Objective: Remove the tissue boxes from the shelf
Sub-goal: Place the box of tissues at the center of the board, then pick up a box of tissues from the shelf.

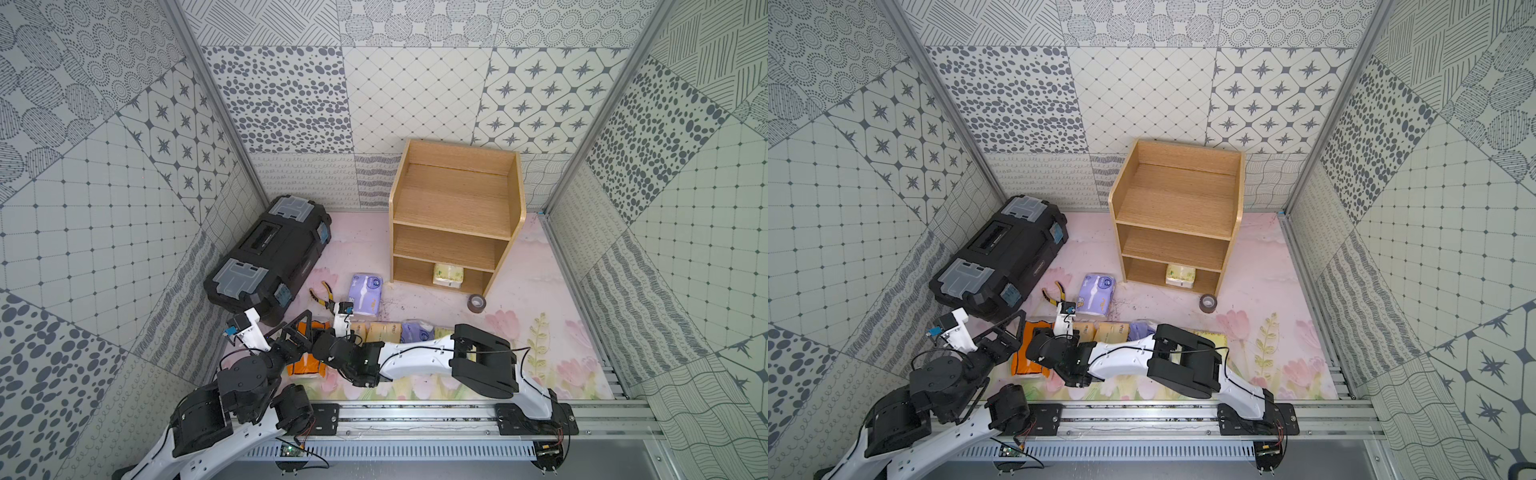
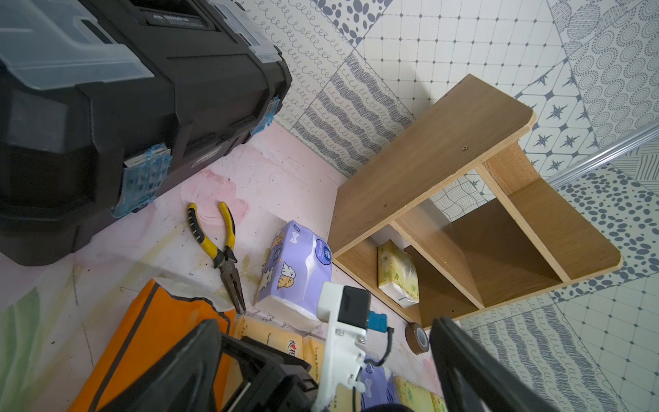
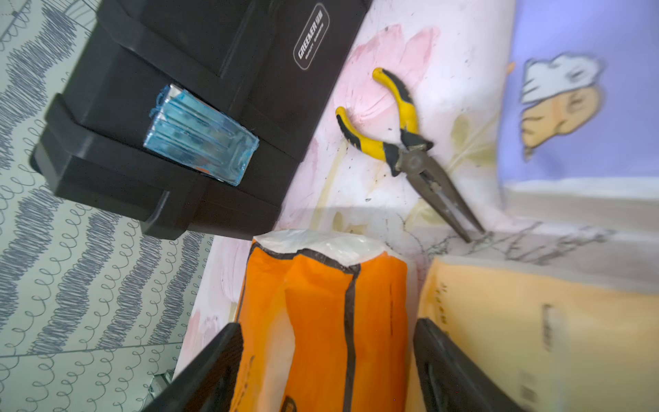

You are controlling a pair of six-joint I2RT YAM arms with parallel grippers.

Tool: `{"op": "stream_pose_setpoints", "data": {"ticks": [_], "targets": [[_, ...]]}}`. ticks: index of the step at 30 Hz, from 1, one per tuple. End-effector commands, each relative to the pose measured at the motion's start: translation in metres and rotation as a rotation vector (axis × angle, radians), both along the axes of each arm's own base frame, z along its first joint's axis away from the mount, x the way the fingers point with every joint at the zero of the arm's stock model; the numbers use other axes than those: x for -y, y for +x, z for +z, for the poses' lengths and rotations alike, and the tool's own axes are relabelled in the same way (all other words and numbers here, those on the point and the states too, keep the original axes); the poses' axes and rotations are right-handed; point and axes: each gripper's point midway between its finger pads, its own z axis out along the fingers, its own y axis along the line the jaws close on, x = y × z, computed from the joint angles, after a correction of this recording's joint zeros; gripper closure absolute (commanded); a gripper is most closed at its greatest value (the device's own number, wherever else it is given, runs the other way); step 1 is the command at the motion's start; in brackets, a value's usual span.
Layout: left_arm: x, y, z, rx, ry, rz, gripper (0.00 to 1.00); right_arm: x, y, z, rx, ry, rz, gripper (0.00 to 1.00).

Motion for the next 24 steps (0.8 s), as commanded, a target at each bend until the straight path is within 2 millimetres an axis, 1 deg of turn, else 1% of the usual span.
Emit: {"op": "stream_pose_setpoints", "data": {"ticks": [1,3,5,8,11,13,14,16,17,19,24], "targets": [[0.013,0.002,0.002,0.010,-0.019,-0.045,0.03,0.017,0.003,0.062,0.111,0.083,-0.017,0.20],[0.019,0.004,0.001,0.012,-0.026,-0.062,0.03,0.033,0.002,0.072,0.135,0.084,-0.019,0.20],[0.026,0.007,-0.001,0.013,-0.033,-0.076,0.03,0.051,0.003,0.078,0.138,0.081,-0.027,0.22],[0.040,0.012,-0.005,0.008,-0.049,-0.106,0.03,0.082,0.010,0.079,0.116,0.081,-0.061,0.26],[0.058,0.017,-0.012,-0.009,-0.074,-0.144,0.04,0.124,0.022,0.072,0.071,0.072,-0.128,0.32],[0.074,0.021,-0.019,-0.029,-0.101,-0.177,0.05,0.156,0.031,0.062,0.037,0.073,-0.191,0.35],[0.081,0.023,-0.022,-0.039,-0.112,-0.191,0.05,0.169,0.036,0.059,0.031,0.081,-0.216,0.35],[0.097,0.027,-0.035,-0.075,-0.124,-0.224,0.05,0.200,0.046,0.049,0.007,0.097,-0.279,0.38],[0.105,0.030,-0.035,-0.072,-0.151,-0.236,0.06,0.211,0.050,0.046,-0.004,0.107,-0.304,0.38],[0.119,0.035,-0.041,-0.086,-0.169,-0.259,0.06,0.236,0.059,0.040,-0.017,0.118,-0.359,0.39],[0.145,0.046,-0.051,-0.116,-0.174,-0.290,0.08,0.285,0.082,0.020,-0.070,0.180,-0.490,0.39]]}}
